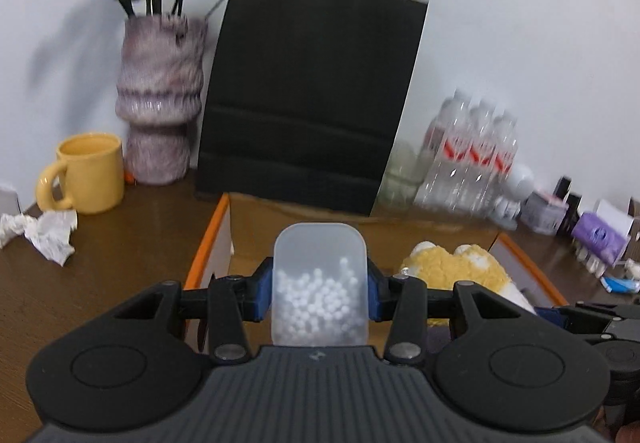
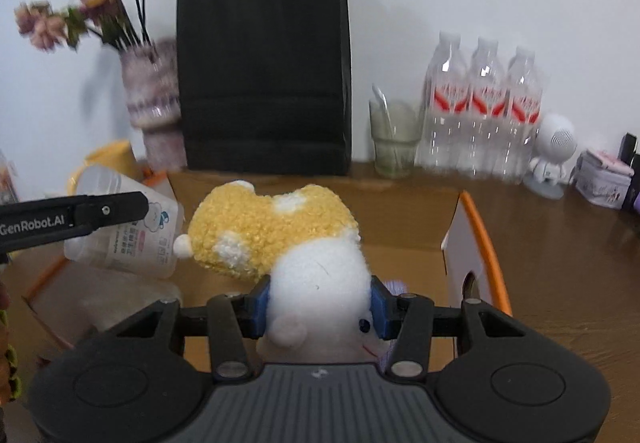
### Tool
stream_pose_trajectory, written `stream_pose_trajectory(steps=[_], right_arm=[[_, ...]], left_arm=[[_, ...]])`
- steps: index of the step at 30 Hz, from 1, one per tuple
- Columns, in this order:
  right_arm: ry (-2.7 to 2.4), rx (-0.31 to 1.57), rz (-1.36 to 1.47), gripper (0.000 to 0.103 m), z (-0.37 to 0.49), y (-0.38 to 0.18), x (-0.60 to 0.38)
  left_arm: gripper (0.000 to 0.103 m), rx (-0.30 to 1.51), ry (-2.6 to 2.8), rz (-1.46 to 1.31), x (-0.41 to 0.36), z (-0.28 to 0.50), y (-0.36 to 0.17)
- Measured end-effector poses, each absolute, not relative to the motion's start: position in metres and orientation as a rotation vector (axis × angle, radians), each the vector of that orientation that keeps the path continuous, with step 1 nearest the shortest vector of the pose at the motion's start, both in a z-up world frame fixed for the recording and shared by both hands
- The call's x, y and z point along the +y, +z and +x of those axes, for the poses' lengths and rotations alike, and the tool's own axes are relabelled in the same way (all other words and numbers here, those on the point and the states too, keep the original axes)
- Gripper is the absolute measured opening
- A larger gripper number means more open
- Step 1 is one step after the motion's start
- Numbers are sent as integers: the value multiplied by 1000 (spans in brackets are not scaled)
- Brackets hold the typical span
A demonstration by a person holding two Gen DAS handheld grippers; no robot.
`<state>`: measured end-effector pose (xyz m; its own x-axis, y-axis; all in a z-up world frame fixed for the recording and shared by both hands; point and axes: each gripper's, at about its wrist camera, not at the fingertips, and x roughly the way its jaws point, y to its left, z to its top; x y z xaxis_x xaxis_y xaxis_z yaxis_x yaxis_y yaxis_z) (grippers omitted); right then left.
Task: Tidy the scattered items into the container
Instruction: 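Lower both items into the box and open both tools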
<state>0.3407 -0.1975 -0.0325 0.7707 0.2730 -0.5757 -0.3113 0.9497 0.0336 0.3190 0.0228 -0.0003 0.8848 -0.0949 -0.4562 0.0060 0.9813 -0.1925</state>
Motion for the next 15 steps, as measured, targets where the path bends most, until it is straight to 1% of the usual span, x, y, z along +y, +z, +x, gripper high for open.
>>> stream_pose_trajectory(steps=[3, 5, 6, 7, 8, 9, 10, 11, 12, 13, 14, 15], right_arm=[[311, 657, -68, 52, 344, -42, -198], [319, 674, -66, 54, 345, -44, -198], [319, 676, -68, 59, 343, -44, -197], [316, 676, -72, 63, 341, -43, -196], [312, 671, -77, 74, 339, -41, -195], [309, 666, -80, 86, 338, -39, -196], [307, 660, -84, 90, 337, -37, -196], [307, 657, -86, 91, 336, -35, -196], [306, 658, -83, 93, 335, -33, -196], [304, 664, -76, 96, 334, -32, -197], [304, 670, -68, 103, 334, -30, -198], [304, 672, -62, 103, 333, -29, -199]], left_arm=[[45, 508, -58, -186, 23, 321, -6], [47, 510, -53, -178, 22, 320, -7], [52, 507, -50, -174, 22, 319, -6], [61, 503, -48, -172, 21, 318, -4], [67, 496, -46, -172, 21, 317, -3], [80, 488, -44, -171, 21, 315, 0], [88, 481, -43, -170, 21, 313, 3], [91, 474, -43, -170, 21, 312, 5], [100, 469, -43, -170, 21, 310, 8], [103, 465, -40, -169, 21, 309, 10], [103, 462, -34, -168, 21, 307, 12], [103, 461, -29, -167, 21, 306, 14]])
